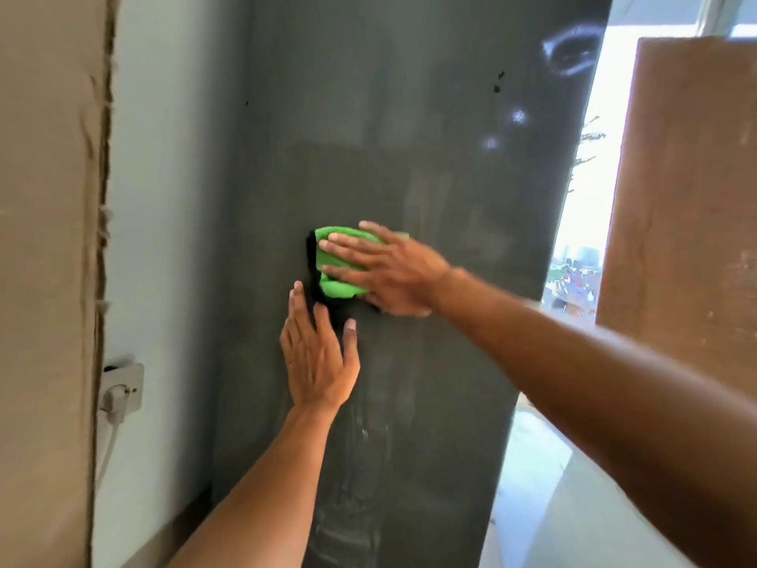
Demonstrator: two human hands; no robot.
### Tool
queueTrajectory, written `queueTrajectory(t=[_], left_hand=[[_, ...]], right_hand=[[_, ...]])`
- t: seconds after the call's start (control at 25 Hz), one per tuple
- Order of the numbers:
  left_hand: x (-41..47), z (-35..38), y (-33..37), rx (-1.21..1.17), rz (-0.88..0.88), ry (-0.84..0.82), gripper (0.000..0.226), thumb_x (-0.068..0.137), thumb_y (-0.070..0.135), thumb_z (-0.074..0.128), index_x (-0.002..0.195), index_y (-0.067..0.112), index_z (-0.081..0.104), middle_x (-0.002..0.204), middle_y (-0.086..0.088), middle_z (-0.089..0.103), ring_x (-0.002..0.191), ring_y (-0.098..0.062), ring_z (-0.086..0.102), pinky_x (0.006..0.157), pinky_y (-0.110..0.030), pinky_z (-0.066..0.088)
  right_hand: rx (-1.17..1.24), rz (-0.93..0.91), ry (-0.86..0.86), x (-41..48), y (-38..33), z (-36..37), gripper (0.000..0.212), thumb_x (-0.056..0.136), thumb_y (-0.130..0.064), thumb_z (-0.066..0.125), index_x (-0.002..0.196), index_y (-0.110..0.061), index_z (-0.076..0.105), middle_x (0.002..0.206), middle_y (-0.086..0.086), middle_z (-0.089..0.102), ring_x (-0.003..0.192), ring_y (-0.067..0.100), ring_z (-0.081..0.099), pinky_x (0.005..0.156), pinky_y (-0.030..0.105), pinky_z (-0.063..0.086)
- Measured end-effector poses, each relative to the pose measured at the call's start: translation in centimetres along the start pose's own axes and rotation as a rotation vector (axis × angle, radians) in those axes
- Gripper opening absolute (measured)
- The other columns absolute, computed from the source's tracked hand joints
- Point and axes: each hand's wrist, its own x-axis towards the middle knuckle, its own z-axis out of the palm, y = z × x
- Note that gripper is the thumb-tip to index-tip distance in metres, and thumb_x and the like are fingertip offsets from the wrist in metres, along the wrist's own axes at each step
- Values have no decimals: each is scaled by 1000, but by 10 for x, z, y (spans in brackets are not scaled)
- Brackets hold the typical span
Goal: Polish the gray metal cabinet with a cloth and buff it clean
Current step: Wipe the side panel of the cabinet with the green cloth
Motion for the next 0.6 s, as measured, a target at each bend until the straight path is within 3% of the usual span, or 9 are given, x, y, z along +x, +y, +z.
queueTrajectory(t=[0.08,0.16,0.2,0.32,0.44,0.52,0.6], left_hand=[[6,-4,-3,19,17,-22,57,100,40,47,149,12,41,165,-22,24,149,-39,32,111,-53,37],[15,-8,-5,30,35,-43,57,100,40,47,152,17,39,166,-20,21,149,-38,31,113,-52,36],[16,-8,-7,42,42,-53,57,101,40,47,153,18,38,167,-20,20,150,-37,31,113,-52,35],[-1,-9,-5,39,70,-83,58,101,42,47,154,20,37,167,-19,19,151,-37,29,113,-53,36],[-22,-8,0,57,63,-122,63,97,44,45,153,16,36,167,-19,18,152,-37,26,114,-55,37],[-27,-8,10,39,87,-139,66,95,44,45,153,14,35,168,-19,18,153,-37,25,115,-55,36],[-24,-5,19,16,126,-128,64,98,44,46,154,16,36,168,-18,17,153,-35,25,116,-53,35]], right_hand=[[310,169,30,-4,60,-26,61,102,-37,26,161,-21,22,169,9,14,155,26,17,126,56,7],[95,600,86,-8,110,-49,62,103,-35,35,161,-23,19,170,10,9,157,26,10,125,55,4],[7,673,120,-13,117,-51,64,102,-37,36,162,-23,17,170,10,5,157,26,5,125,54,3],[-32,587,110,-21,54,-28,71,95,-36,37,162,-22,19,170,14,6,157,28,6,125,54,3],[-71,290,-10,-52,-33,13,76,89,-40,29,162,-22,21,170,14,8,157,28,7,126,54,6],[-110,83,-122,-69,-25,9,75,89,-44,27,161,-23,24,170,11,9,157,24,8,126,53,8],[-124,147,-99,-71,17,-4,76,86,-44,23,160,-25,29,169,8,16,156,22,14,126,53,7]])
